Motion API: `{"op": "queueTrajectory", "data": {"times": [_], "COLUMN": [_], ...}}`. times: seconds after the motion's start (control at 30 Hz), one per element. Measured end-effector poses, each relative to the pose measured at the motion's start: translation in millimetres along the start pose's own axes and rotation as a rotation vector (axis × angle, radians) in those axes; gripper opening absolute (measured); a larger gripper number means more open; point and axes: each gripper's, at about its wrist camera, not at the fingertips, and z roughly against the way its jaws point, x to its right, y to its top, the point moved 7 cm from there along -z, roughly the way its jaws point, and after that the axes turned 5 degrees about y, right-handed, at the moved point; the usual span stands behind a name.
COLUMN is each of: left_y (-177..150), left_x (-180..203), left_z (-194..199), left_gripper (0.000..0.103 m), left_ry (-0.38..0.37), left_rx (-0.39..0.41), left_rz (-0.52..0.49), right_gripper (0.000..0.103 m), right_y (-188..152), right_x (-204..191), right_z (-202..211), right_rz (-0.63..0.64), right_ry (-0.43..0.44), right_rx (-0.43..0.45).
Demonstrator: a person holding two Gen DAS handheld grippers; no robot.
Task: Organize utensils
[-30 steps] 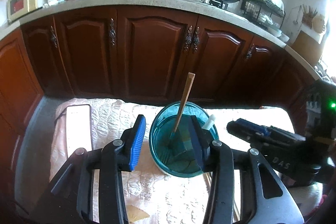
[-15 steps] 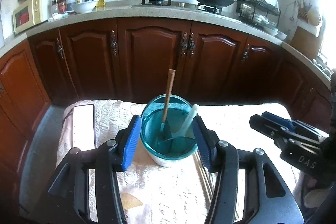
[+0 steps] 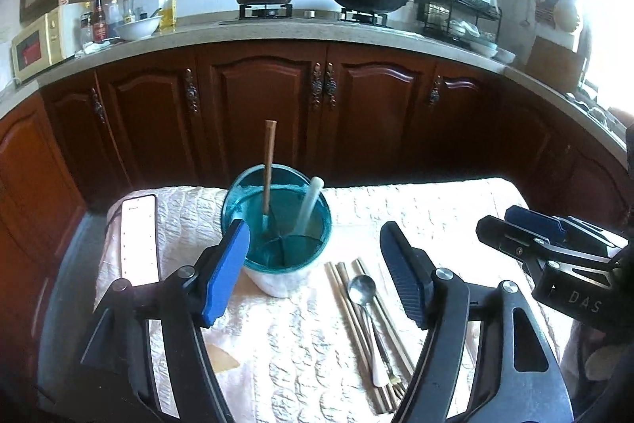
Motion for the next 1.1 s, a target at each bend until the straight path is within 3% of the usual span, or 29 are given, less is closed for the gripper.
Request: {"op": "queueTrajectory", "data": {"times": [0.3, 0.37, 0.47, 0.6, 0.73, 0.87, 0.93, 0.97, 1.1], "left_y": [-25, -33, -49, -70, -85, -101, -109, -112, -124], "left_x": [0, -4, -11, -16, -16, -9, -4, -1, 12], "left_z": [-12, -16, -26, -40, -54, -72, -83, -88, -114], "left_gripper": [0.071, 0.071, 0.071, 0.071, 0.071, 0.071, 0.071, 0.071, 0.067], "left_ry": [-0.05, -0.045, -0.041, -0.043, -0.043, -0.057, -0.073, -0.08, -0.105], "left_rx": [-0.077, -0.094, -0.126, -0.176, -0.217, -0.271, -0.304, -0.317, -0.379], "left_rz": [0.029, 0.029, 0.04, 0.048, 0.033, 0.029, 0.029, 0.029, 0.03], "right_gripper": [0.053, 0.052, 0.04, 0.033, 0.033, 0.033, 0.024, 0.015, 0.014], "right_y": [-38, -54, -77, -109, -130, -141, -143, -142, -140], "right_x": [32, 36, 40, 39, 36, 39, 45, 51, 85], "right_z": [-11, -24, -50, -91, -125, -147, -153, -153, -144], "right_rz": [-0.038, -0.044, -0.054, -0.089, -0.097, -0.113, -0.123, -0.135, -0.196], "right_ry": [-0.023, -0.009, 0.015, 0.068, 0.079, 0.084, 0.063, 0.037, -0.061], "right_rx": [-0.084, -0.135, -0.206, -0.316, -0.392, -0.43, -0.434, -0.422, -0.385]}}
